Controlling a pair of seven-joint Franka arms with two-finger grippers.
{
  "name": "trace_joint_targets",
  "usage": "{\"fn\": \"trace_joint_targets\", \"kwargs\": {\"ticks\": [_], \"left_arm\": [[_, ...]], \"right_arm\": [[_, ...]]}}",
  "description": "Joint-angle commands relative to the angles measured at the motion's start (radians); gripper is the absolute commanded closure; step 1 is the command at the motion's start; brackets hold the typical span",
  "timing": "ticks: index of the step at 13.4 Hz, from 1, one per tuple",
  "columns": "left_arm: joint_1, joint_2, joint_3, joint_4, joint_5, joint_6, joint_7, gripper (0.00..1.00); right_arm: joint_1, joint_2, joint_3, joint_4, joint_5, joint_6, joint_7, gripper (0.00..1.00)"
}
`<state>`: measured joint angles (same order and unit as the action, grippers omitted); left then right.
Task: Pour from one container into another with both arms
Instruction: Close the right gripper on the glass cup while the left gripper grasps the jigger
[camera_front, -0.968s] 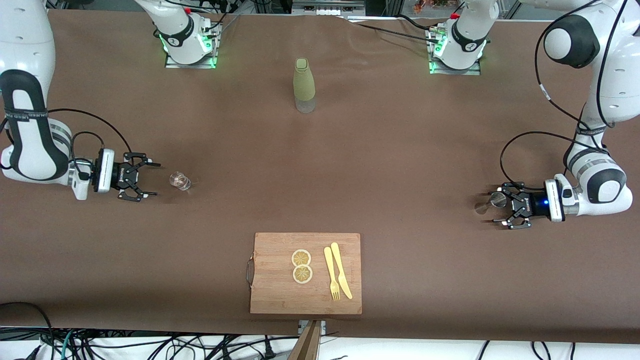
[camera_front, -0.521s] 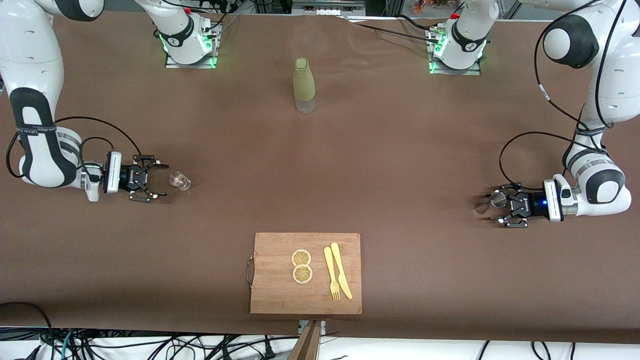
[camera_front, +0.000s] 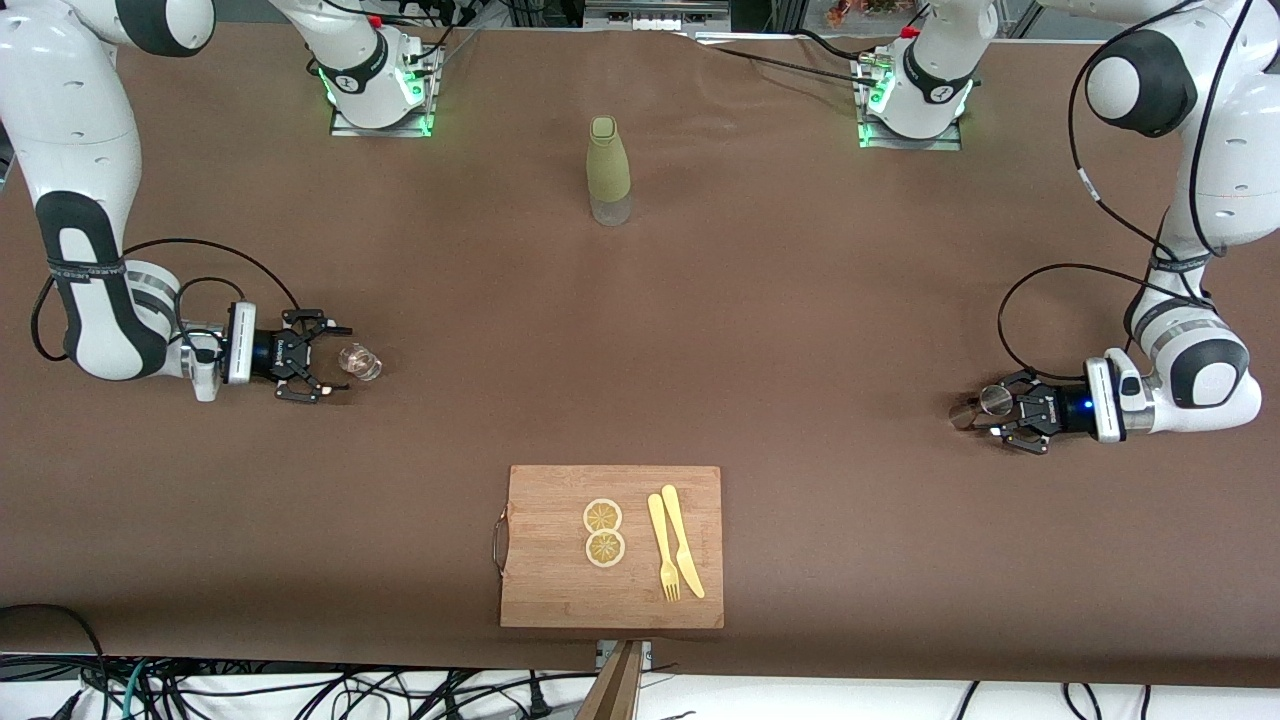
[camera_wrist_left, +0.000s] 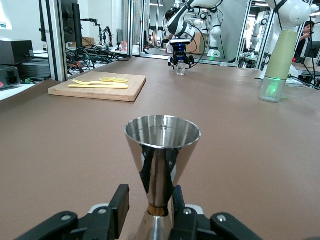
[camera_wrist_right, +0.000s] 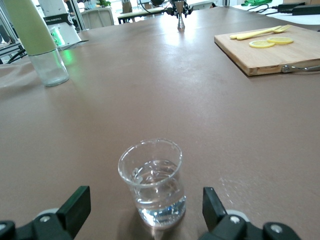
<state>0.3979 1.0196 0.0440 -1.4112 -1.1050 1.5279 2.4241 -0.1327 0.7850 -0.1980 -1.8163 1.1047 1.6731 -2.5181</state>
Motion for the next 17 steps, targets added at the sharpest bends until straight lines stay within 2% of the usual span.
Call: {"fn": "trace_joint_targets", "kwargs": {"ticks": [1, 4, 6, 7, 8, 11, 17], "left_arm": [[-0.008, 0.010, 0.010, 0.009, -0.019, -0.009, 0.052, 0.66], [-0.008, 0.010, 0.016, 0.008, -0.018, -0.008, 0.076, 0.78], [-0.008, 0.010, 0.020, 0.008, -0.018, -0.008, 0.078, 0.79], [-0.007, 0.010, 0.022, 0.008, -0.016, -0.008, 0.085, 0.94], [-0.007, 0.010, 0.022, 0.008, -0.018, -0.008, 0.116, 1.00], [-0.005, 0.002, 0.016, 0.011, -0.030, -0.009, 0.220, 1.00], [-0.023, -0.062, -0.003, 0.037, -0.029, -0.023, 0.084, 1.00]], "right_arm": [[0.004, 0.031, 0.000, 0.018, 0.043, -0.030, -0.037, 0.01], [0.007, 0.037, 0.018, 0.018, 0.046, -0.030, -0.037, 0.01], [0.007, 0.040, 0.020, 0.018, 0.064, -0.030, -0.042, 0.01], [0.008, 0.043, 0.022, 0.018, 0.066, -0.030, -0.045, 0.01], [0.008, 0.045, 0.026, 0.018, 0.066, -0.030, -0.048, 0.01], [0.008, 0.054, 0.028, 0.017, 0.066, -0.030, -0.054, 0.01], [0.012, 0.063, 0.032, 0.017, 0.086, -0.035, -0.074, 0.01]]}}
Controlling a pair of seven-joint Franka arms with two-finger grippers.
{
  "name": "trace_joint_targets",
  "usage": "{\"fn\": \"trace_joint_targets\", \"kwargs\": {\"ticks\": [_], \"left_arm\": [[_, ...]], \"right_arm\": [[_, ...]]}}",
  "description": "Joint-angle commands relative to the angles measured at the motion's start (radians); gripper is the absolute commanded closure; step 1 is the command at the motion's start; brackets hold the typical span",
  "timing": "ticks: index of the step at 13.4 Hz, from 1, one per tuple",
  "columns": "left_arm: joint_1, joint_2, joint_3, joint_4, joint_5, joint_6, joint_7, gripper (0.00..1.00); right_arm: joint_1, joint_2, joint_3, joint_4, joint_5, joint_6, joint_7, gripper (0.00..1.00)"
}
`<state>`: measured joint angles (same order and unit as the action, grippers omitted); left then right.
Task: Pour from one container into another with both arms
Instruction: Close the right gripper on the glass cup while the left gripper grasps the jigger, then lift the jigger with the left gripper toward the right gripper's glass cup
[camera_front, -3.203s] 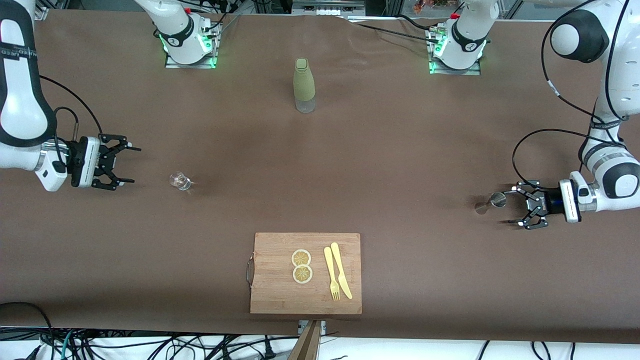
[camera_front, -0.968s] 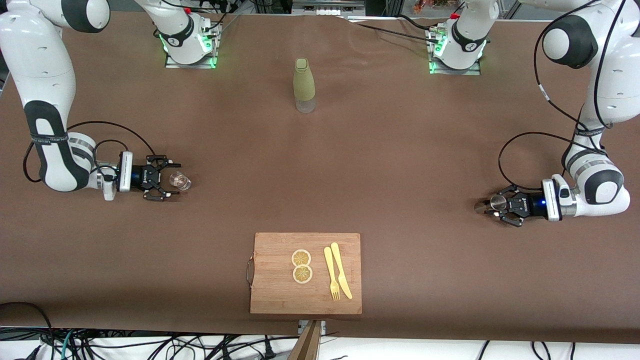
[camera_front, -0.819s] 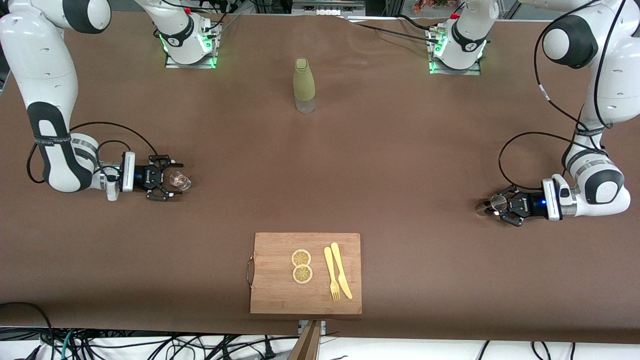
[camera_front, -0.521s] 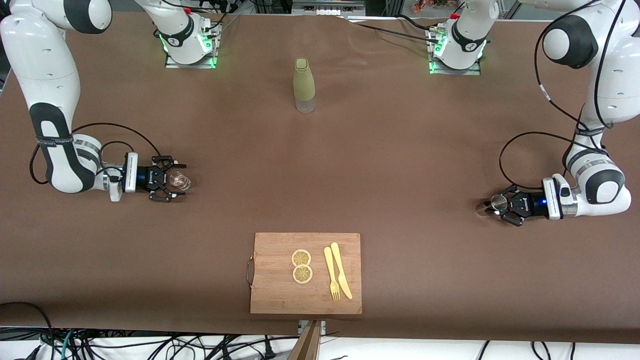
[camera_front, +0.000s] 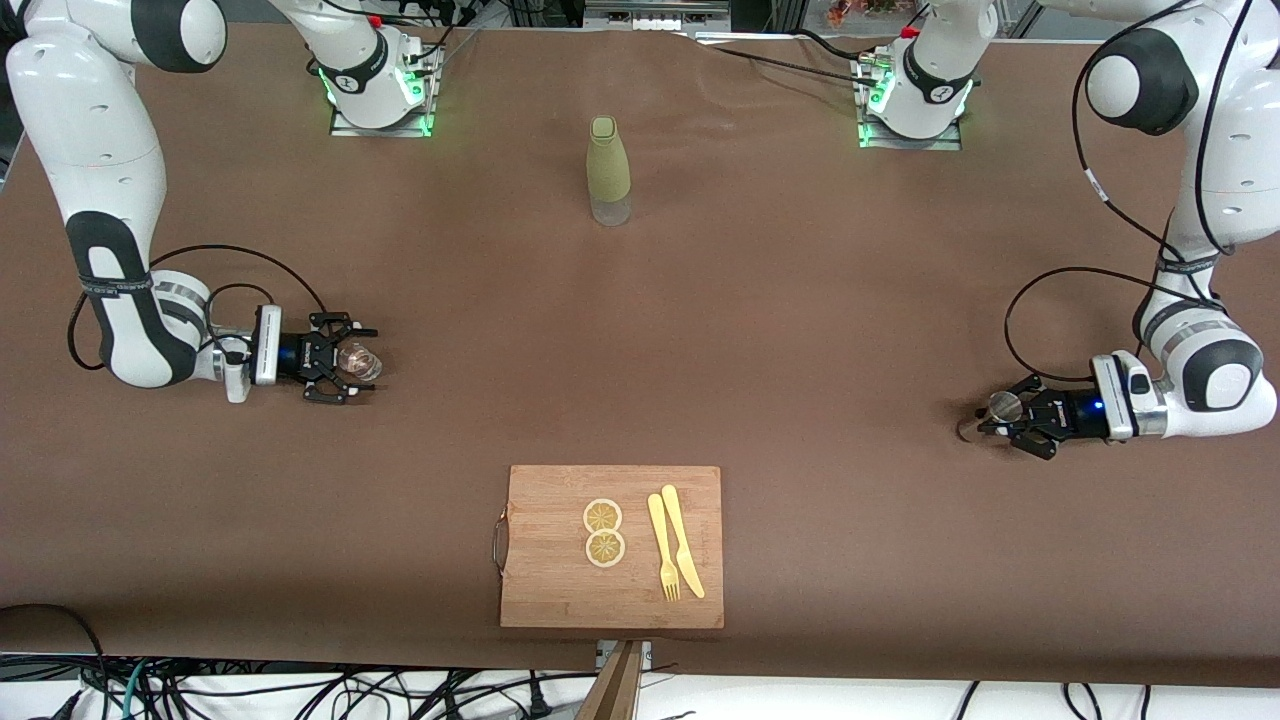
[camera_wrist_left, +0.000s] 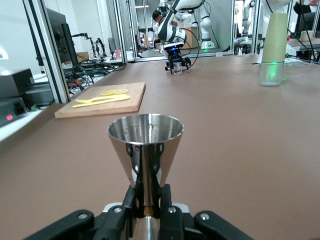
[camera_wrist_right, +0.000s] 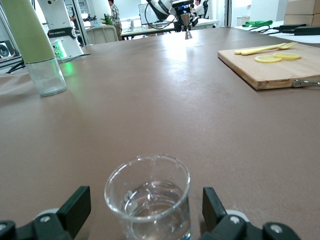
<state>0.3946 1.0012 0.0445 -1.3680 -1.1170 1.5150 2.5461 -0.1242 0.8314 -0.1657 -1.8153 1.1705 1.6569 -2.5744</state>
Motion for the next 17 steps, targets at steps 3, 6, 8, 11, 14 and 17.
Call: {"fn": "trace_joint_targets", "kwargs": {"ticks": [3, 6, 8, 11, 14, 17], "left_arm": [[-0.144, -0.104, -0.003, -0.010, -0.023, 0.046, -0.147, 1.00], [-0.300, -0.142, 0.005, -0.019, -0.030, 0.169, -0.262, 1.00], [-0.411, -0.153, 0.017, -0.017, -0.044, 0.241, -0.305, 1.00], [-0.594, -0.132, 0.074, -0.019, -0.208, 0.295, -0.336, 1.00], [-0.710, -0.093, 0.075, -0.028, -0.387, 0.402, -0.346, 1.00], [-0.827, -0.090, 0.077, -0.033, -0.438, 0.516, -0.388, 1.00]], "right_arm": [[0.003, 0.023, 0.000, 0.014, 0.020, -0.019, -0.018, 0.01], [0.006, 0.028, 0.000, 0.014, 0.021, -0.019, -0.036, 0.06], [0.005, 0.028, 0.000, 0.014, 0.021, -0.019, -0.040, 0.15], [0.005, 0.028, 0.000, 0.016, 0.021, -0.019, -0.050, 0.31], [0.006, 0.029, 0.000, 0.018, 0.020, -0.017, -0.050, 0.43], [0.012, 0.029, 0.000, 0.018, 0.021, -0.017, -0.049, 0.46]]}}
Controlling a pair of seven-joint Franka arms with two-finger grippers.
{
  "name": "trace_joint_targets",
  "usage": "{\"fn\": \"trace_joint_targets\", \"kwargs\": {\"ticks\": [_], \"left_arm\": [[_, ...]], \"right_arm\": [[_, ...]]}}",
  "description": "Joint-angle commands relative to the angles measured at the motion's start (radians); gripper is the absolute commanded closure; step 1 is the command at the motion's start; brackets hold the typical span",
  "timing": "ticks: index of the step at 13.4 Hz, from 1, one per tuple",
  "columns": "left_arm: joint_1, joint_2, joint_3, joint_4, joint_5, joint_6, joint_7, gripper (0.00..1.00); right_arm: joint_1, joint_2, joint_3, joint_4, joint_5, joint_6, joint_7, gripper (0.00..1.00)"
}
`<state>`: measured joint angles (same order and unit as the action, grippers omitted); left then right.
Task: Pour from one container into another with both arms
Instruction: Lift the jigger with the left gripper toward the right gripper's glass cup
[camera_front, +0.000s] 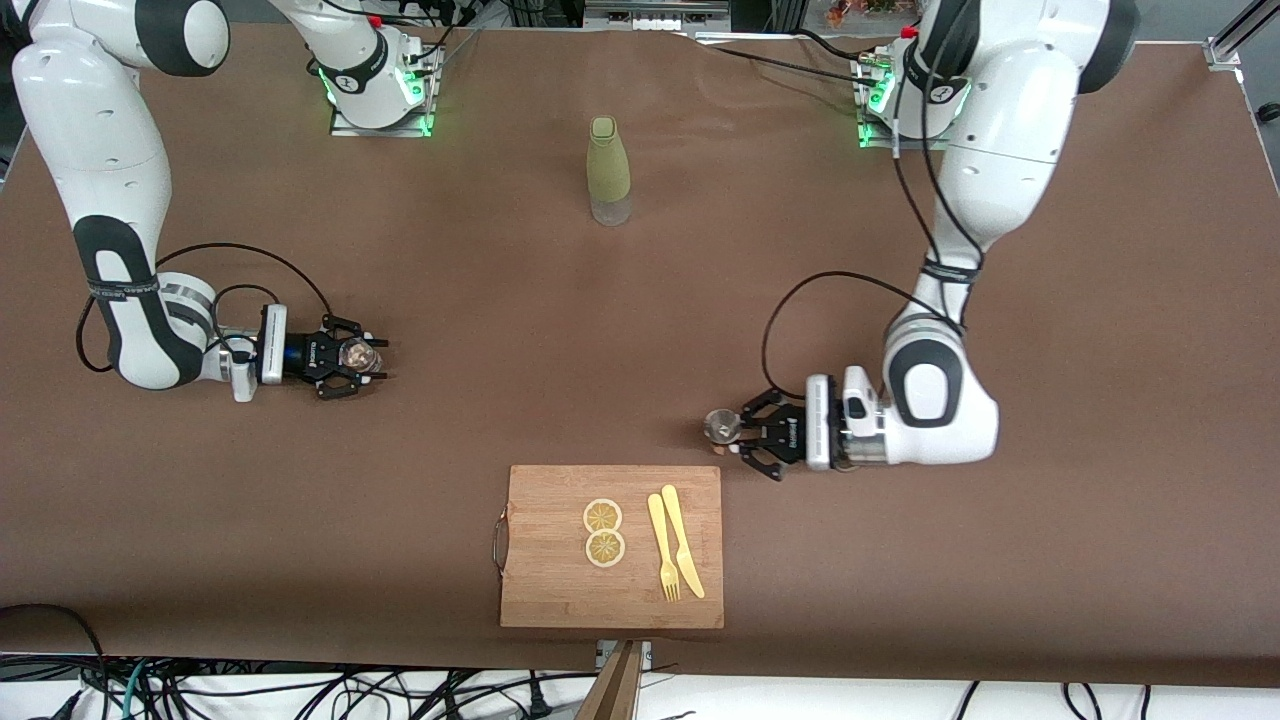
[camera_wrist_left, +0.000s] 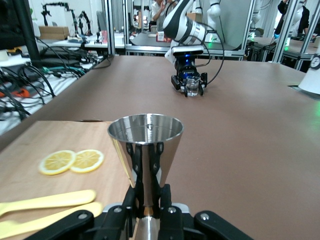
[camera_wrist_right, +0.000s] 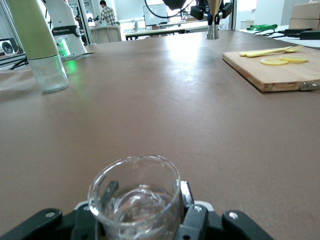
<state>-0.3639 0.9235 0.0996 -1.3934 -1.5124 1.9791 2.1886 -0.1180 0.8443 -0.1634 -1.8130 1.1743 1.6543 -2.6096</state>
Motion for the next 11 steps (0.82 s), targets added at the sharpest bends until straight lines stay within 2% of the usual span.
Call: {"fn": "trace_joint_targets", "kwargs": {"ticks": [1, 4, 6, 9, 11], "left_arm": [[-0.129, -0.009, 0.044, -0.010, -0.096, 0.102, -0.033, 1.00], [-0.266, 0.046, 0.126, -0.003, -0.244, 0.162, -0.035, 1.00], [-0.320, 0.046, 0.147, -0.003, -0.258, 0.210, -0.035, 1.00], [-0.433, 0.046, 0.224, -0.003, -0.312, 0.282, -0.117, 1.00], [-0.466, 0.044, 0.235, -0.001, -0.313, 0.319, -0.156, 1.00]], "right_arm": [[0.006, 0.016, -0.002, 0.017, 0.018, -0.013, -0.014, 0.49], [0.011, 0.016, -0.002, 0.032, 0.018, -0.005, -0.012, 0.61], [0.015, 0.016, -0.002, 0.040, 0.018, -0.002, -0.001, 0.66], [0.023, 0.016, -0.001, 0.067, 0.018, -0.002, 0.017, 0.68], [0.026, 0.015, 0.018, 0.092, 0.018, -0.008, 0.065, 0.68]]}}
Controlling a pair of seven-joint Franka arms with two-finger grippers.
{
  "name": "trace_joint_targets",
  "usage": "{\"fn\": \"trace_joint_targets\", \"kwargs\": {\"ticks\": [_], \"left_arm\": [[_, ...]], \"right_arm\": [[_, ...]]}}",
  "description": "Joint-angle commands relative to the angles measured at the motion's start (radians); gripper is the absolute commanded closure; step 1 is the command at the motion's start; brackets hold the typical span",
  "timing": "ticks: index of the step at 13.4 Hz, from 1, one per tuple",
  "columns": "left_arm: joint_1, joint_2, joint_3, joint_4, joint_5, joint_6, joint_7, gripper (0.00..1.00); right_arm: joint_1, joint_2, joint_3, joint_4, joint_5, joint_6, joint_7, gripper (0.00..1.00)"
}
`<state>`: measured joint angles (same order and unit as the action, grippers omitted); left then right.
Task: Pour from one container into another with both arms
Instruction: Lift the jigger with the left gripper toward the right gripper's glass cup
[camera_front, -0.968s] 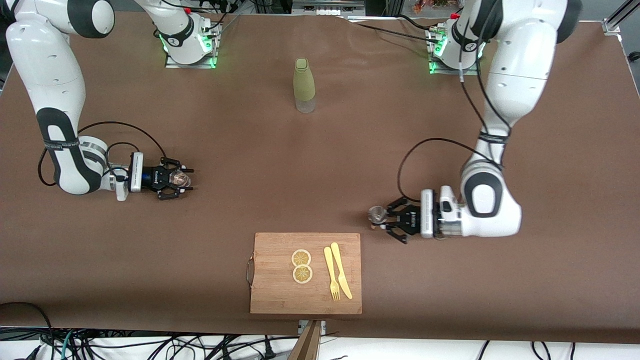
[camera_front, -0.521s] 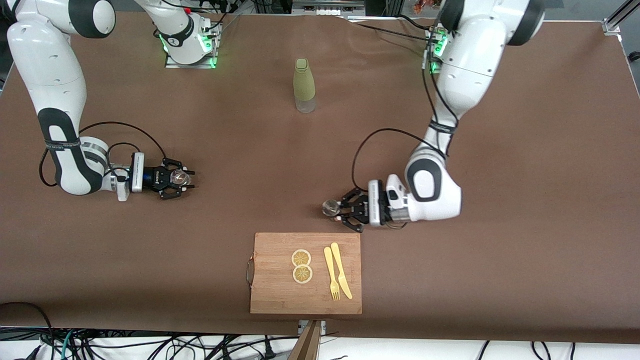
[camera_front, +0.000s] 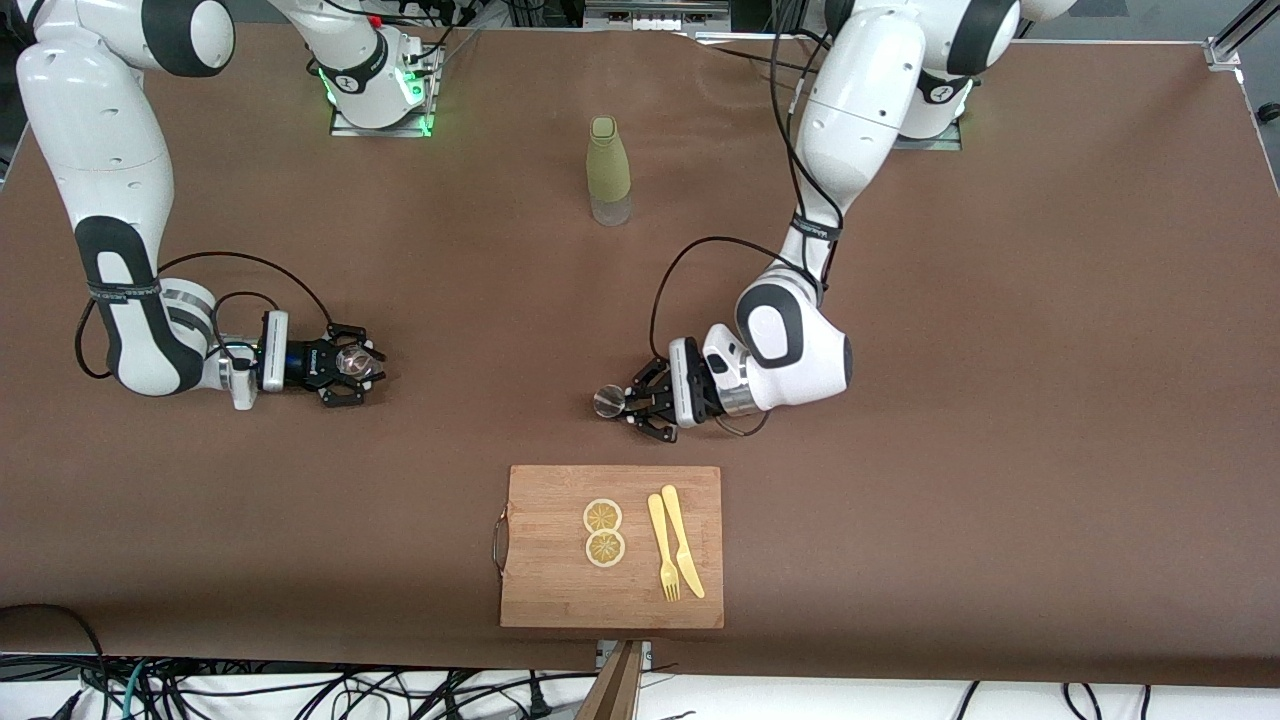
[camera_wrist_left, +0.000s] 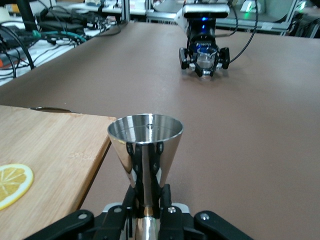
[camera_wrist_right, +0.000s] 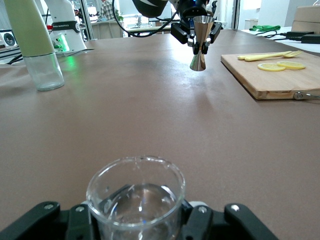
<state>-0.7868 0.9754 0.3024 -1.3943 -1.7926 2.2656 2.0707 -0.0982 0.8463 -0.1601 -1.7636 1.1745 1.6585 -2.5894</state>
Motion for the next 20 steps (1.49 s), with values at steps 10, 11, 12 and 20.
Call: {"fn": "trace_joint_targets", "kwargs": {"ticks": [10, 11, 12, 20], "left_arm": [[-0.201, -0.004, 0.142, 0.014, -0.113, 0.101, -0.188, 1.00], [-0.219, -0.003, 0.159, 0.018, -0.111, 0.103, -0.216, 1.00], [-0.229, 0.000, 0.167, 0.023, -0.111, 0.103, -0.224, 1.00], [-0.298, 0.088, 0.250, 0.119, -0.113, 0.144, -0.348, 1.00]], "right_arm": [[0.021, 0.007, 0.163, 0.191, 0.016, 0.070, 0.319, 0.69], [0.025, 0.007, 0.172, 0.209, 0.014, 0.079, 0.350, 0.69], [0.032, 0.007, 0.183, 0.226, 0.014, 0.092, 0.373, 0.69], [0.083, 0.000, 0.254, 0.274, 0.008, 0.198, 0.560, 0.70]]}}
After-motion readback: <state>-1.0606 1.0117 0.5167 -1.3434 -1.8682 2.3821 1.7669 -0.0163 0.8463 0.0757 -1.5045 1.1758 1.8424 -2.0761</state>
